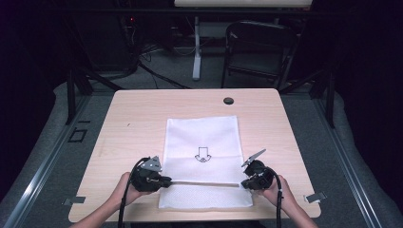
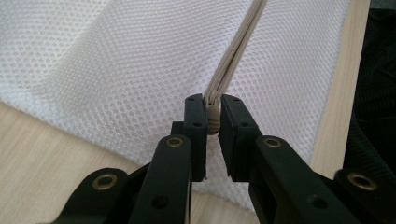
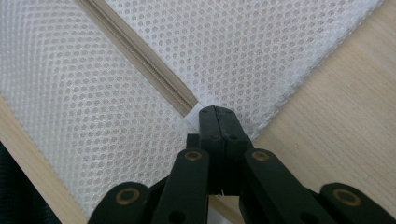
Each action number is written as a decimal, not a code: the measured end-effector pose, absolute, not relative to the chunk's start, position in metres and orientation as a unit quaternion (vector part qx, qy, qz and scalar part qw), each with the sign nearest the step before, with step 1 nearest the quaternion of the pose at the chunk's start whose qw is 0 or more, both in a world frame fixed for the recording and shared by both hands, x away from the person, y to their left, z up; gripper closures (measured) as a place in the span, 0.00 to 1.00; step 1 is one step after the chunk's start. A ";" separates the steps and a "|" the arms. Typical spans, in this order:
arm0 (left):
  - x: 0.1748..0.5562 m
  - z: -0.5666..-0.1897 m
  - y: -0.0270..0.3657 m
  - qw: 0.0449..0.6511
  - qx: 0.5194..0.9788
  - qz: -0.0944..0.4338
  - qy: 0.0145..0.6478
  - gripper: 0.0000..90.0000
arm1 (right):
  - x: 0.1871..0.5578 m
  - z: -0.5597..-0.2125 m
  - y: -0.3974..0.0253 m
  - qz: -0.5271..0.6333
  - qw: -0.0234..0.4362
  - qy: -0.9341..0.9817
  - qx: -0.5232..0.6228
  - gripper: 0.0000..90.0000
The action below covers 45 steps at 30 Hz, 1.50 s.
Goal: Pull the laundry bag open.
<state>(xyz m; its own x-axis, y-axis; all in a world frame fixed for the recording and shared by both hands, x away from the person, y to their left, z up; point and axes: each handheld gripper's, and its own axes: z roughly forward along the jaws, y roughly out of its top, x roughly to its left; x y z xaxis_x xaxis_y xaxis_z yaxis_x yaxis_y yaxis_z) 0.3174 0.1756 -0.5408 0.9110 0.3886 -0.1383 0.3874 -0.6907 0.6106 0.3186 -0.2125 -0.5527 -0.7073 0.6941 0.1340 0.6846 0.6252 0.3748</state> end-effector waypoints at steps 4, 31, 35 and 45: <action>0.317 -0.541 0.179 0.331 0.920 0.001 0.211 0.90 | 0.319 -0.553 -0.212 0.203 0.012 0.900 0.384 1.00; 0.319 -0.541 0.188 0.333 0.919 -0.001 0.210 0.90 | 0.318 -0.552 -0.213 0.200 0.010 0.899 0.389 1.00; 0.319 -0.544 0.191 0.331 0.919 -0.003 0.212 0.90 | 0.318 -0.552 -0.214 0.200 0.010 0.896 0.396 1.00; 0.319 -0.549 0.214 0.326 0.915 0.006 0.239 0.90 | 0.318 -0.552 -0.213 0.199 0.010 0.897 0.395 1.00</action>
<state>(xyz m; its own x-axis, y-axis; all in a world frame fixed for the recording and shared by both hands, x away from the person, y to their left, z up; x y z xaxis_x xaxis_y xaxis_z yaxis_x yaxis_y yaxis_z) 0.3191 0.2140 -0.5493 0.8859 0.4404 -0.1457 0.4332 -0.6729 0.5996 0.3179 -0.2133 -0.5520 -0.6880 0.7124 0.1386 0.7042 0.6091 0.3649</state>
